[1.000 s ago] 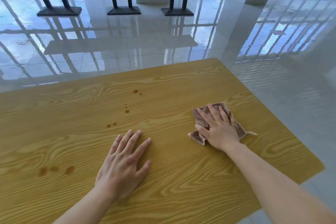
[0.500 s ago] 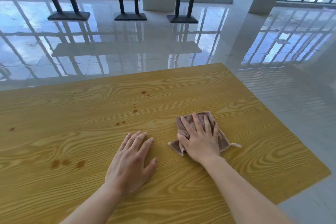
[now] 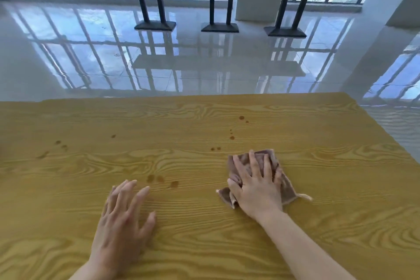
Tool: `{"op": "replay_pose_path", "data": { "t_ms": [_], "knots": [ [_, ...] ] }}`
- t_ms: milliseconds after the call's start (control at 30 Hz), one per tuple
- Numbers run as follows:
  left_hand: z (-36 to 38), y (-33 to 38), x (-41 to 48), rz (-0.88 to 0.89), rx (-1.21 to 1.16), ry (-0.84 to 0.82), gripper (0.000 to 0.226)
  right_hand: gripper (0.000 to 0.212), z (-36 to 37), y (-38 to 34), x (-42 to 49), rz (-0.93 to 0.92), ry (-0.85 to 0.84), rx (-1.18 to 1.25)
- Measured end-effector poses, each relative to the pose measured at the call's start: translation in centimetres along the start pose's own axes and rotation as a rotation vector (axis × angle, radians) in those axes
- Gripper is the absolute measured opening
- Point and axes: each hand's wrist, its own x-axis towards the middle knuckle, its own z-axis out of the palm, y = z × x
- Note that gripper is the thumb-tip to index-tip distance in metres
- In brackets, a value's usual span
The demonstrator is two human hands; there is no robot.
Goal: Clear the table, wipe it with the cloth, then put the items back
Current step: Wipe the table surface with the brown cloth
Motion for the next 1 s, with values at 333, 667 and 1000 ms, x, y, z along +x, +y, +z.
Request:
{"op": "replay_pose_path", "data": {
  "t_ms": [333,667,1000],
  "knots": [
    [0.0,-2.2,-0.8,-0.358,0.114,-0.187,0.088,0.061,-0.1,-3.4,4.8,-0.081,-0.023,-0.048],
    [0.0,-1.9,-0.9,-0.325,0.139,-0.257,0.081,0.062,0.2,-2.0,-0.7,-0.357,-0.040,-0.112],
    [0.0,-2.1,-0.8,-0.341,0.137,-0.223,0.082,0.061,2.5,-7.9,-4.4,-0.482,0.063,-0.047]
  ]
}}
